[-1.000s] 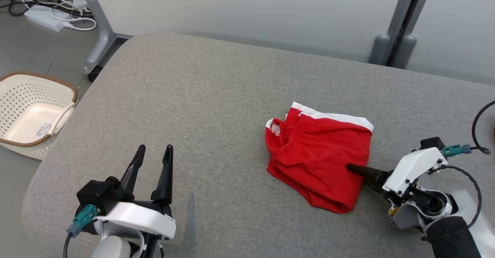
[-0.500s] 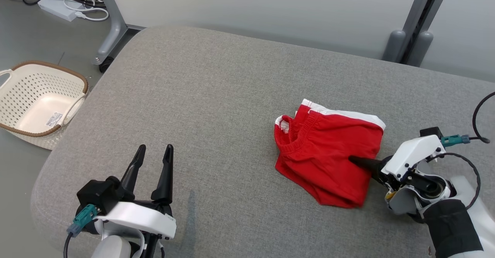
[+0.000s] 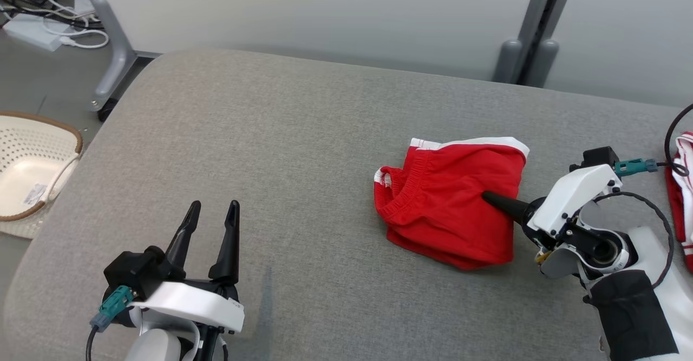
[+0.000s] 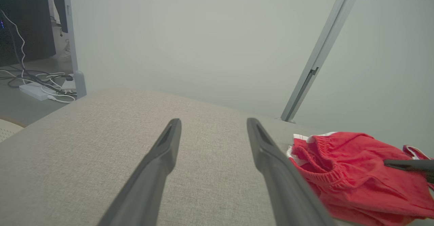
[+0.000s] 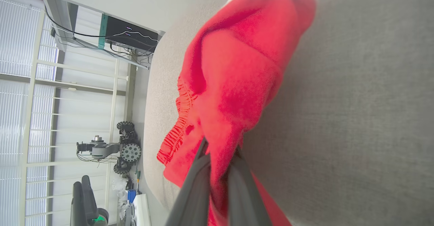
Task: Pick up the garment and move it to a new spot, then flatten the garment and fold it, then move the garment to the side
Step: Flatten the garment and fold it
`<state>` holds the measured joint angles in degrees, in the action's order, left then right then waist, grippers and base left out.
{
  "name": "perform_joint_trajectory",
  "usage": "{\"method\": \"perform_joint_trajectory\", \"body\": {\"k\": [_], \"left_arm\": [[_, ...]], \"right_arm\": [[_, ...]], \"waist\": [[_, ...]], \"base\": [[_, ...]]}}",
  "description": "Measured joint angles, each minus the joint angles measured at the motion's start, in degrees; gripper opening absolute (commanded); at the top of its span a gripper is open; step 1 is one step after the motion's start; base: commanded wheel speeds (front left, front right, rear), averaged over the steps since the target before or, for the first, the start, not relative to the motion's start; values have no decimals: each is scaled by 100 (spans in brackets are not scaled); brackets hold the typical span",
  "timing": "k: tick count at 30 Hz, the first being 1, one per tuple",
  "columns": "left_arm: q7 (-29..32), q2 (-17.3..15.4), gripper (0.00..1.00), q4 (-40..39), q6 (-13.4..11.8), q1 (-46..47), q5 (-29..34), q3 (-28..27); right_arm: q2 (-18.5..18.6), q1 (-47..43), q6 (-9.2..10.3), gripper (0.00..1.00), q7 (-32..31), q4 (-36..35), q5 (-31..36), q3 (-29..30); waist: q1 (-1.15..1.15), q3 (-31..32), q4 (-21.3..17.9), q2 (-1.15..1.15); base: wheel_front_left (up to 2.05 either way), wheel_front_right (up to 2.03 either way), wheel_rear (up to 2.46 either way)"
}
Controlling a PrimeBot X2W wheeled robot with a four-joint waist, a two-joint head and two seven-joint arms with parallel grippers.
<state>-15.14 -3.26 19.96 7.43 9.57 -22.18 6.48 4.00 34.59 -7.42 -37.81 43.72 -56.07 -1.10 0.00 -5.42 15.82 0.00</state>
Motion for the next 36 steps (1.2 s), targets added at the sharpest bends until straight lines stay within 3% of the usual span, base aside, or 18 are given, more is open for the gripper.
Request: {"method": "perform_joint_trajectory", "body": {"k": [9, 25, 32, 36], "left_arm": [[0, -115, 100, -105, 0, 6, 4, 138], [0, -237, 100, -157, 0, 148, 4, 301], [0, -288, 100, -185, 0, 245, -2, 419], [0, -318, 100, -202, 0, 300, -8, 510]], "right_arm": [[327, -291, 0, 0, -13, -789, -85, -359], [485, -380, 0, 0, -69, -1134, -199, -492], [592, -309, 0, 0, 14, -1446, -214, -736], [899, -40, 0, 0, 53, -1826, -188, -1133]], "waist": [[0, 31, -767, 0], [0, -166, -1907, 0], [0, -331, -2141, 0], [0, -469, -2162, 0]], "base": [[0, 0, 0], [0, 0, 0], [0, 0, 0], [0, 0, 0]]}}
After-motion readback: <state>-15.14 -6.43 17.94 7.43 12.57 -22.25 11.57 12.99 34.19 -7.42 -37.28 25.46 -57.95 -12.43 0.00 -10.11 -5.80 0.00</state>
